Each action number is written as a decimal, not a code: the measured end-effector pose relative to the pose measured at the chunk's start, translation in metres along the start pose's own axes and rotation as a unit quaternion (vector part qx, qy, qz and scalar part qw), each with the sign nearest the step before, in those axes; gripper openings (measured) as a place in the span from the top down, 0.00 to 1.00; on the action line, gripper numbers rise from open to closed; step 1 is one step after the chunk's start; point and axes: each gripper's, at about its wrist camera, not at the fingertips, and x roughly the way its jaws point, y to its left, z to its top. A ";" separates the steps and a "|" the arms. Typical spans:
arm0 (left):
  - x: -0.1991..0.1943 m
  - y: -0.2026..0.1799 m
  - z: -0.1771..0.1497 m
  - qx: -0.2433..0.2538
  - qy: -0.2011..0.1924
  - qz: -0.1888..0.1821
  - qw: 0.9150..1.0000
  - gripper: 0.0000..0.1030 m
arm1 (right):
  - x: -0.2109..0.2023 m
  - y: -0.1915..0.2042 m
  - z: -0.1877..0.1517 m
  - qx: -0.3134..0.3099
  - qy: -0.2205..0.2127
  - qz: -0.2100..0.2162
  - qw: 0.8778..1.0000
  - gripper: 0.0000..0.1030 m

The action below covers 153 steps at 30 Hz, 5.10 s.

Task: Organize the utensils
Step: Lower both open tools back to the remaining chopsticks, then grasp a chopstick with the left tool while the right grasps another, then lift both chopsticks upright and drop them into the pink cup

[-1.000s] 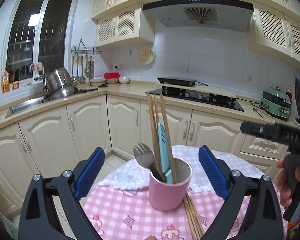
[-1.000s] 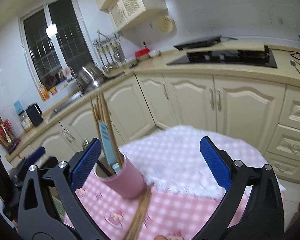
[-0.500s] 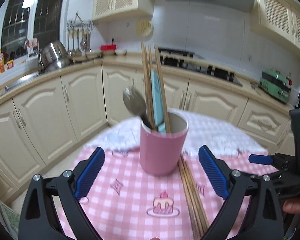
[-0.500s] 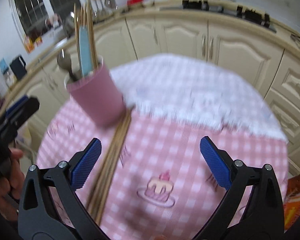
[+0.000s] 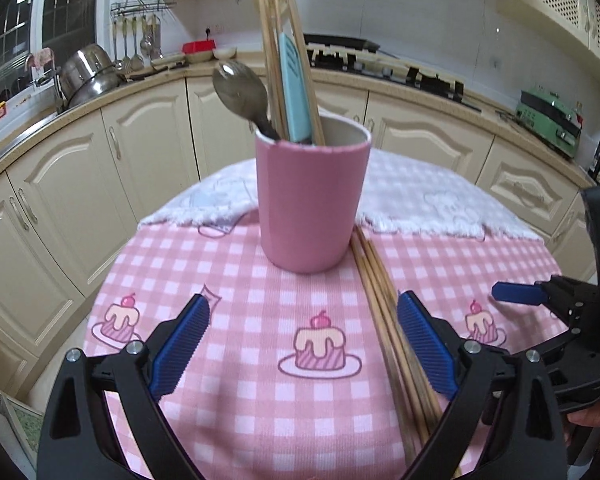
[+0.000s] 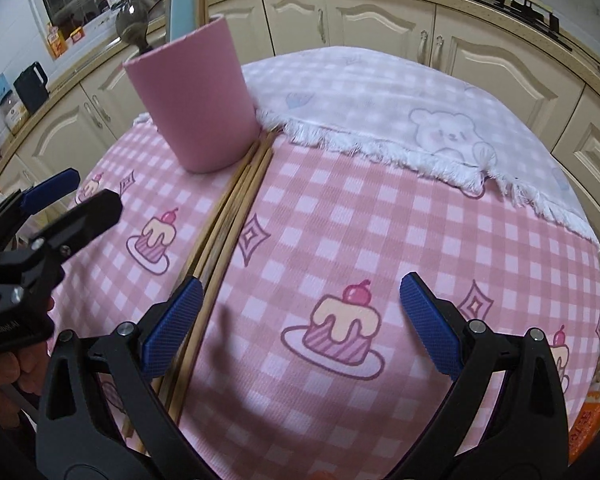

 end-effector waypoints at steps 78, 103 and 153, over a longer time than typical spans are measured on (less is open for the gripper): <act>0.056 -0.041 0.015 0.091 0.095 -0.082 0.988 0.96 | 0.000 -0.028 0.026 0.013 -0.032 0.088 0.996 0.95; -0.105 0.029 0.129 -0.072 -0.331 -0.115 0.934 0.96 | -0.141 -0.020 0.137 0.021 -0.338 0.232 0.912 0.95; -0.050 0.036 0.135 -0.084 -0.317 -0.029 0.944 0.18 | -0.085 -0.028 0.166 0.069 -0.317 0.139 0.936 0.11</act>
